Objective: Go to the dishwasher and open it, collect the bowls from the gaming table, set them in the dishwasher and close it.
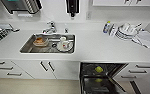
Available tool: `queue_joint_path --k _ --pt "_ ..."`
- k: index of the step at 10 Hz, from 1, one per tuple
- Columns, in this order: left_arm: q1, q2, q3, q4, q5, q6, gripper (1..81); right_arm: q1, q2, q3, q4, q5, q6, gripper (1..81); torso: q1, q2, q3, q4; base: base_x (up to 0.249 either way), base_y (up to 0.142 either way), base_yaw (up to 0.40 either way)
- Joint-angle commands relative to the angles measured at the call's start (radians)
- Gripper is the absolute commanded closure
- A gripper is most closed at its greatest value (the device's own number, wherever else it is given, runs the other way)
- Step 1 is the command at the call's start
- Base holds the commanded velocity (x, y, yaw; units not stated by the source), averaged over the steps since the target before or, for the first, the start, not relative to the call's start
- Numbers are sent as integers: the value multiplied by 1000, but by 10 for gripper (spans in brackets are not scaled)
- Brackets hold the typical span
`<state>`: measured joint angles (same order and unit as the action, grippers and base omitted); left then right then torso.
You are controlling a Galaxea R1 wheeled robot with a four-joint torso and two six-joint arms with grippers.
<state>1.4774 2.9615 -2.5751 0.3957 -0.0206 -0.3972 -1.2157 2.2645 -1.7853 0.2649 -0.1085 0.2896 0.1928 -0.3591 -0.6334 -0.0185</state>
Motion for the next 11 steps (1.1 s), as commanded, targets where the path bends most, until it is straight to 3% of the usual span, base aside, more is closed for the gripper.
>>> queue_joint_path --k 1,2,3,4,5,8,11 --pt "18 -5 4 -9 73 -3 10 6 -43 -5 14 -60 5 10 61 -94 37 -79 0 0 0" --pt "17 -4 4 -9 73 -3 10 6 -38 -8 14 -59 6 10 82 -128 41 -50 0 0 0" --pt "17 -5 4 -9 73 -3 10 6 -27 -26 17 -39 8 10 103 -163 18 -42 0 0 0" --pt "17 -7 4 -9 73 -3 10 12 -11 -50 26 -33 8 10 122 -193 22 -53 0 0 0" --pt "17 -7 4 -9 73 -3 10 20 17 -77 31 -34 8 10 143 -227 24 -56 0 0 0" --pt "18 -16 4 -18 74 -3 10 38 127 -211 91 -46 8 10 209 -332 24 -56 0 0 0" --pt "17 -18 4 -18 74 -3 10 44 171 -285 160 -49 8 10 277 -441 25 -56 0 0 0"
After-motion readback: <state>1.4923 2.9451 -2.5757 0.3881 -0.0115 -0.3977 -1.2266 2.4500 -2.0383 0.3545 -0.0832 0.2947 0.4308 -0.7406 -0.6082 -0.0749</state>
